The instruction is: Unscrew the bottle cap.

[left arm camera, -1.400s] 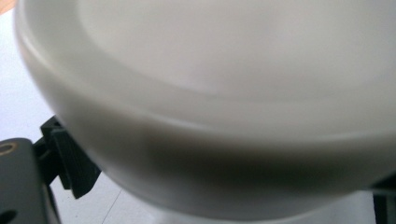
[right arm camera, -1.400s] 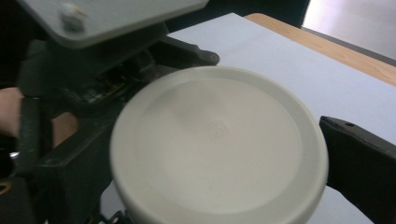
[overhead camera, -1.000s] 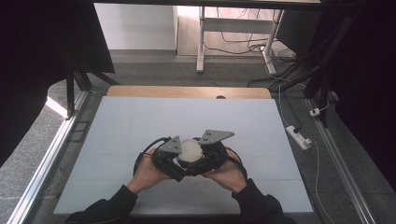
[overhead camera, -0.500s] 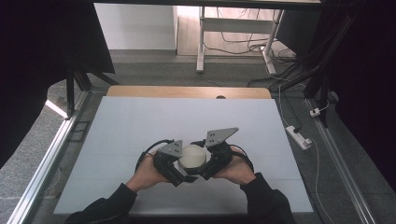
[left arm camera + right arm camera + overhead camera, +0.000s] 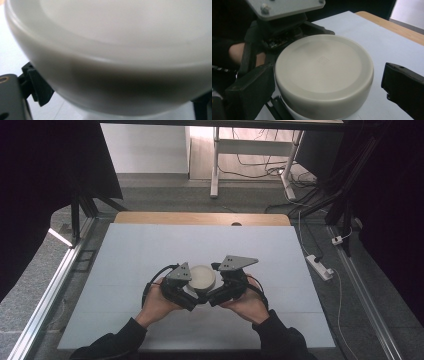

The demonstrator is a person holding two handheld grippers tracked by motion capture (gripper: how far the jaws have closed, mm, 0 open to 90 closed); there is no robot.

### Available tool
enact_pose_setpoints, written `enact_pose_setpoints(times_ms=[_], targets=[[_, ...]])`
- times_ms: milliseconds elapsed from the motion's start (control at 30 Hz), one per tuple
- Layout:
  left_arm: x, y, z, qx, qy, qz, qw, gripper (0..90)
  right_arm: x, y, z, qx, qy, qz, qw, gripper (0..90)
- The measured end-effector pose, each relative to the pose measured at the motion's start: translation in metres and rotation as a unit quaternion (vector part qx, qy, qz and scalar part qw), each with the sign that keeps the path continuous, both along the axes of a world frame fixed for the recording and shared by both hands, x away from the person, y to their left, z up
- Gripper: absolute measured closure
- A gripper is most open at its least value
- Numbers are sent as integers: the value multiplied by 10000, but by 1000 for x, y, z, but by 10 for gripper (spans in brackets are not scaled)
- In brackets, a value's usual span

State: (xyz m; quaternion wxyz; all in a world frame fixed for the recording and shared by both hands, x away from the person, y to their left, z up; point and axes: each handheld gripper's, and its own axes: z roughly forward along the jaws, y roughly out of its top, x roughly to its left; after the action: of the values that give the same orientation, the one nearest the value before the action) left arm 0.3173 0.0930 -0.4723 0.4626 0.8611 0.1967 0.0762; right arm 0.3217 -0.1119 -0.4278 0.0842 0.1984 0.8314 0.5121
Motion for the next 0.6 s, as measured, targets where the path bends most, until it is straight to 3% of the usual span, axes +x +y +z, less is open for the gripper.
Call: enact_pose_setpoints(times_ms=[200,300,467,600], targets=[[-3,-6,0,203,-70,147,9997,76,-6,11,-5,-154,-102,-224,9996,6],[-4,-9,0,154,-21,165,9997,76,-8,13,-6,-225,-177,-363,9989,43],[-2,-7,0,95,24,-44,9999,76,-8,12,-6,-234,-185,-261,9992,66],[-1,-5,-1,39,75,-347,9994,76,-5,7,-4,-166,-63,51,9998,71]])
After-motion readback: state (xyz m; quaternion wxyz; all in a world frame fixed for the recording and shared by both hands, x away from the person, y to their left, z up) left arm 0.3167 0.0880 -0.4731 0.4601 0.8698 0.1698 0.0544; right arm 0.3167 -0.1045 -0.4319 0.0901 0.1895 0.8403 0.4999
